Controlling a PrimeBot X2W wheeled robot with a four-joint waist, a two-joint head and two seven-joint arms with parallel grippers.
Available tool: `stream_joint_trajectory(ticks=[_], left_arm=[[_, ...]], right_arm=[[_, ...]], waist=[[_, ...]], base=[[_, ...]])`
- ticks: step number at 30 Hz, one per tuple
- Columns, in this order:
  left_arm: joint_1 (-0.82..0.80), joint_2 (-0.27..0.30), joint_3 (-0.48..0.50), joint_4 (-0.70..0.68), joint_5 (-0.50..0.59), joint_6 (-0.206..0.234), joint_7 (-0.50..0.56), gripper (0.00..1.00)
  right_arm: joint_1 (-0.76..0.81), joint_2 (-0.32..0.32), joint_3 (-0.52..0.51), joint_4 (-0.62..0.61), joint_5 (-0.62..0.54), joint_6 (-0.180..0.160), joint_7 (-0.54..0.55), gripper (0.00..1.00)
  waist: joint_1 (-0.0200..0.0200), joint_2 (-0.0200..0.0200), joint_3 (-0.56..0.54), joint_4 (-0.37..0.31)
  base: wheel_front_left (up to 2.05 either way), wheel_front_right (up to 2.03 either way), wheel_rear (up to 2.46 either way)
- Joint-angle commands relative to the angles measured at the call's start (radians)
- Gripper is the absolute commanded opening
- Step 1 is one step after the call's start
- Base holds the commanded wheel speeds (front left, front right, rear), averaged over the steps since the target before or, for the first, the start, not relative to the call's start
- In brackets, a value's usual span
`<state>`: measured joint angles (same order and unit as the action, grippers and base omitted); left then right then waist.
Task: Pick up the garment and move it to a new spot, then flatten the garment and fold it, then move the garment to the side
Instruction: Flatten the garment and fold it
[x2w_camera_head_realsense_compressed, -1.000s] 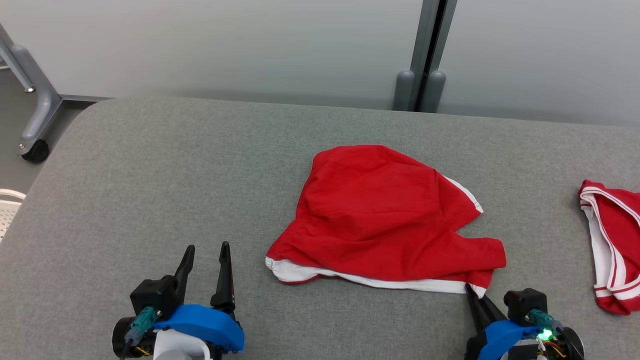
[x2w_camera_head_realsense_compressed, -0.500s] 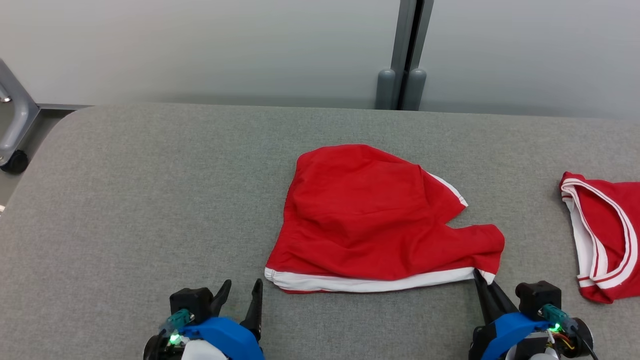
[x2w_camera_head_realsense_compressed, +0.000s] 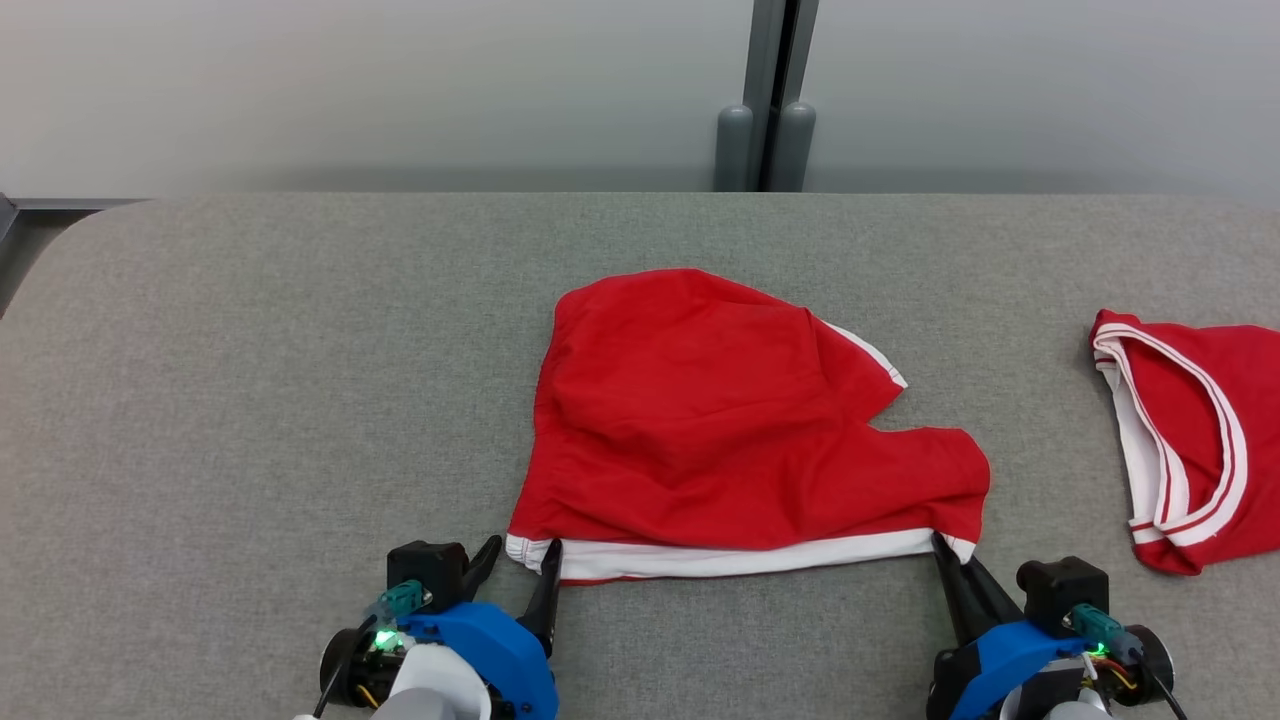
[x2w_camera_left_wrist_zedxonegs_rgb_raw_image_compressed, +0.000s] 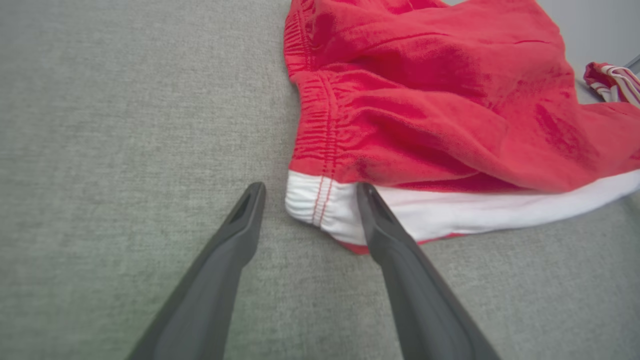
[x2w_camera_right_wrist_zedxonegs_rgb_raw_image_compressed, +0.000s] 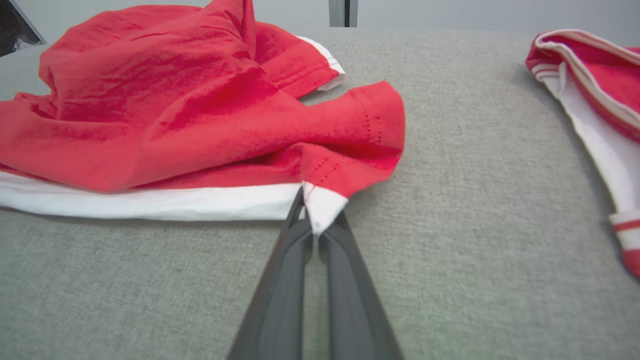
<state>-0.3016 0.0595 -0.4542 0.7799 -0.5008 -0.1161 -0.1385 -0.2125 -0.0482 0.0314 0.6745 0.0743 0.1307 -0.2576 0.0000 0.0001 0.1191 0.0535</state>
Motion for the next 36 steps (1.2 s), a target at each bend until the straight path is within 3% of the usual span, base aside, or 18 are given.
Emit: stream_joint_trajectory(ticks=[1, 3, 4, 6, 7, 15, 21, 27, 36], left_arm=[[-0.025, 0.000, -0.003, 0.011, 0.001, -0.008, -0.012, 1.00], [-0.036, -0.001, -0.016, 0.024, -0.003, -0.009, -0.024, 0.97], [-0.039, -0.001, -0.024, 0.029, -0.005, -0.009, -0.031, 0.49], [-0.042, -0.002, -0.037, 0.037, -0.004, -0.011, -0.041, 0.24], [-0.045, -0.002, -0.042, 0.039, -0.005, -0.012, -0.047, 0.00], [-0.036, 0.024, -0.056, 0.007, -0.003, -0.015, -0.103, 0.00], [-0.035, 0.065, -0.041, -0.092, 0.009, -0.010, -0.120, 0.00], [-0.046, 0.132, -0.004, -0.311, 0.034, 0.017, -0.125, 0.00], [-0.076, 0.272, 0.051, -0.763, 0.068, 0.061, -0.029, 0.00]], right_arm=[[-0.010, -0.005, 0.002, -0.005, 0.000, 0.000, 0.000, 0.00], [-0.012, -0.005, 0.000, -0.007, -0.001, 0.000, 0.000, 0.00], [-0.012, -0.004, -0.001, -0.008, -0.001, 0.000, 0.000, 0.00], [-0.015, -0.005, -0.004, -0.010, -0.001, 0.000, -0.001, 0.00], [-0.016, -0.005, -0.005, -0.011, 0.000, 0.000, -0.001, 0.00], [-0.017, -0.005, -0.023, -0.029, 0.013, 0.000, -0.004, 0.00], [-0.020, -0.005, -0.025, -0.104, 0.054, 0.000, -0.007, 0.00], [-0.016, -0.005, -0.061, -0.283, 0.006, 0.000, 0.009, 0.00], [0.004, -0.005, -0.081, -0.710, 0.016, 0.000, 0.113, 0.00]], waist=[[0.0000, -0.0001, 0.005, -0.004], [0.0000, -0.0001, 0.011, -0.009], [0.0000, -0.0001, 0.014, -0.010], [0.0000, -0.0001, 0.016, -0.012], [0.0000, -0.0001, 0.017, -0.013], [0.0000, -0.0001, -0.002, -0.011], [0.0000, -0.0001, -0.060, -0.010], [0.0000, -0.0001, -0.127, -0.018], [0.0000, -0.0001, -0.151, -0.039]], base=[[0.00, 0.00, 0.00], [0.00, 0.00, 0.00], [0.00, 0.00, 0.00], [0.00, 0.00, 0.00], [0.00, 0.00, 0.00], [0.00, 0.00, 0.00], [0.00, 0.00, 0.00], [0.00, 0.00, 0.00], [0.00, 0.00, 0.00]])
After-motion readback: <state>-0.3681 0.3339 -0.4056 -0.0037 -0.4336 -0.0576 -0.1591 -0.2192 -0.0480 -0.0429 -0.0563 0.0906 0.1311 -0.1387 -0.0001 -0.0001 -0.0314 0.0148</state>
